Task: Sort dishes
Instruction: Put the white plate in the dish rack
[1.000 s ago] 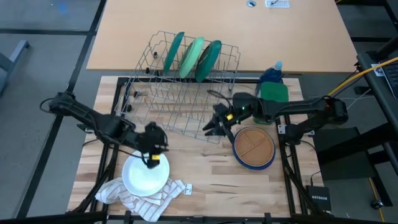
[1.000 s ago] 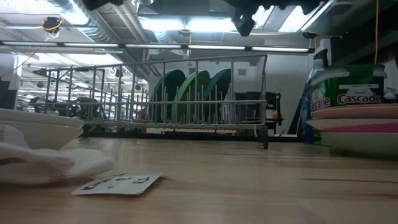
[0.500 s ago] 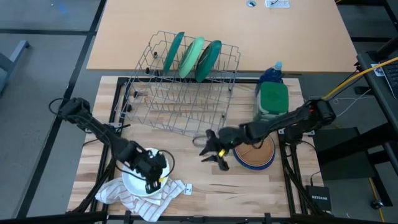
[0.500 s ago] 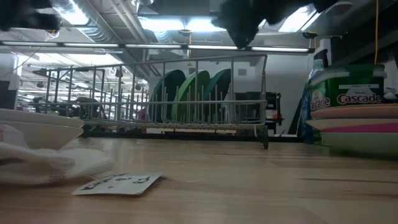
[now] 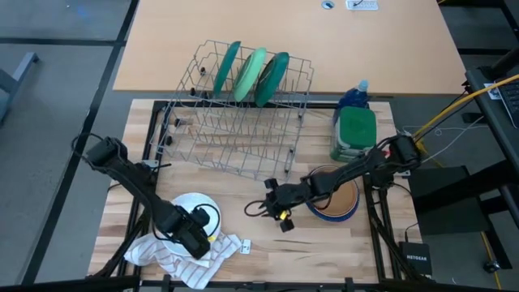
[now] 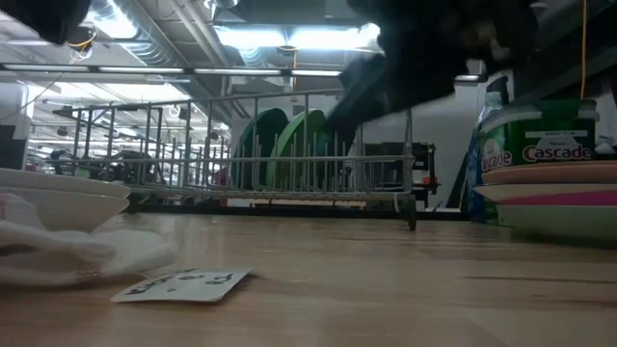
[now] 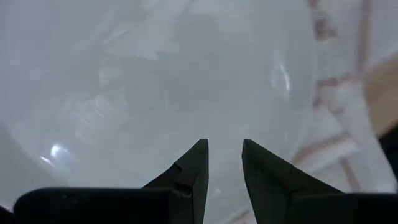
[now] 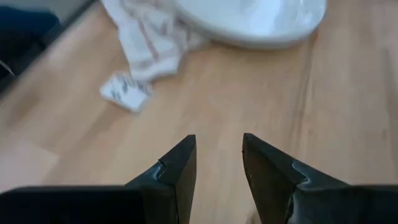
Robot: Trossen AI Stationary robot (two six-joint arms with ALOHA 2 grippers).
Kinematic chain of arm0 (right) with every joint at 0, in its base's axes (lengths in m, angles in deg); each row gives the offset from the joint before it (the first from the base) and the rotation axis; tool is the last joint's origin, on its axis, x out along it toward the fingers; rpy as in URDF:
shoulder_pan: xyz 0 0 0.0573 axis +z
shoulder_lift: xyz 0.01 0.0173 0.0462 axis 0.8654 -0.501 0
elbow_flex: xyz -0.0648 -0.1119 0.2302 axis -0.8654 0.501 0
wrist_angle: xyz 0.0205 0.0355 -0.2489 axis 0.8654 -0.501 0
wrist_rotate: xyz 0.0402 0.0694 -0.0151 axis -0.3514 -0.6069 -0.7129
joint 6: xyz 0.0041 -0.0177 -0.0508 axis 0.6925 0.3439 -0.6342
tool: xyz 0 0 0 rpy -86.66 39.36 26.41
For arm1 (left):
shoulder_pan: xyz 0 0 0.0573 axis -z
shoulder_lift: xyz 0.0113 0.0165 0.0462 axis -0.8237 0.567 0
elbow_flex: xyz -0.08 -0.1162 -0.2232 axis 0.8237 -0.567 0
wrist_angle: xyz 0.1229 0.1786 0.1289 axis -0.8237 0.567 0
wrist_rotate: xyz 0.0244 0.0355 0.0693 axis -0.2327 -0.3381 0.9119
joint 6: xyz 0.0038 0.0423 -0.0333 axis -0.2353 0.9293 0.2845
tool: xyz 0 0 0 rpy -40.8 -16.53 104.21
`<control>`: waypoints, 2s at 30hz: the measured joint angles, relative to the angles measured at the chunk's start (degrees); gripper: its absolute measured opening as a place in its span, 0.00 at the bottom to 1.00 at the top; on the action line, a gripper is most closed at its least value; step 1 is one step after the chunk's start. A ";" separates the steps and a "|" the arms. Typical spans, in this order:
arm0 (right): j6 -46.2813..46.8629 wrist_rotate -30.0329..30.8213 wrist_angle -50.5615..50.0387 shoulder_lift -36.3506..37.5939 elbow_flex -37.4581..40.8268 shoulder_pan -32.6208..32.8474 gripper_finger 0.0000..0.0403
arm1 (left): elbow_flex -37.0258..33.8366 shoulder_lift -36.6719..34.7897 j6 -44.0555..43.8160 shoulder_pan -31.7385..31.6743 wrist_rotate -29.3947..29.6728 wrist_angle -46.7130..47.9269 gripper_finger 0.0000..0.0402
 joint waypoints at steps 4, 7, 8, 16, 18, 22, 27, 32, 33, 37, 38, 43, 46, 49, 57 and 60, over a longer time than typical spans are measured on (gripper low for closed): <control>-0.13 0.04 -0.16 -0.24 0.07 0.02 0.33 | -0.02 3.72 -0.26 -0.54 -0.03 -0.76 0.22; -0.17 0.04 -0.46 -0.26 0.05 0.02 0.33 | 0.00 6.12 1.48 -1.29 -0.05 -3.00 0.22; -0.32 0.04 -0.43 -0.26 0.07 0.02 0.33 | 0.00 6.88 2.67 -1.66 -0.13 -3.95 0.22; -6.44 -0.33 -0.33 -0.24 0.07 0.07 0.33 | 0.15 8.91 10.39 -5.76 -1.29 -8.24 0.22; -7.70 -0.37 -0.42 -0.24 0.07 0.07 0.33 | 0.15 8.77 12.23 -7.22 -1.20 -8.61 0.22; -9.27 -0.37 -0.35 -0.24 0.07 0.07 0.33 | 0.08 8.88 17.42 -10.32 -0.35 -10.39 0.22; -9.57 -0.37 -0.33 -0.24 0.07 0.04 0.33 | 0.02 9.02 23.75 -14.59 -0.11 -15.19 0.22; -10.63 -0.39 -0.33 -0.24 0.06 0.04 0.33 | -0.09 9.21 30.47 -18.66 0.82 -21.61 0.22; -11.51 -0.39 -0.33 -0.24 0.07 0.04 0.33 | -0.09 9.29 31.73 -19.48 0.94 -23.12 0.22; -15.89 -0.42 -0.34 -0.24 0.07 0.04 0.33 | -0.15 9.29 36.33 -22.64 1.17 -27.86 0.22; -16.75 -0.44 -0.33 -0.24 0.07 0.04 0.33 | -0.17 9.29 37.50 -23.32 1.09 -29.26 0.22; -18.40 -1.07 -0.43 -0.24 0.07 0.07 0.33 | -0.04 8.27 37.19 -25.67 -3.54 -29.68 0.22; -19.34 -2.25 -0.48 -0.24 0.06 0.07 0.33 | -0.04 6.53 34.11 -25.66 -8.47 -27.01 0.22; -22.94 -2.38 -0.48 -0.24 0.05 0.07 0.33 | -0.04 3.92 31.24 -24.79 -9.38 -22.55 0.22; -33.58 -2.24 -0.11 -1.99 -0.02 0.04 0.33 | 0.00 -3.87 21.30 -21.66 -4.97 -1.62 0.22; -38.41 -0.30 0.40 -4.32 -0.02 0.04 0.33 | 0.00 -5.55 17.84 -20.00 -1.75 6.65 0.22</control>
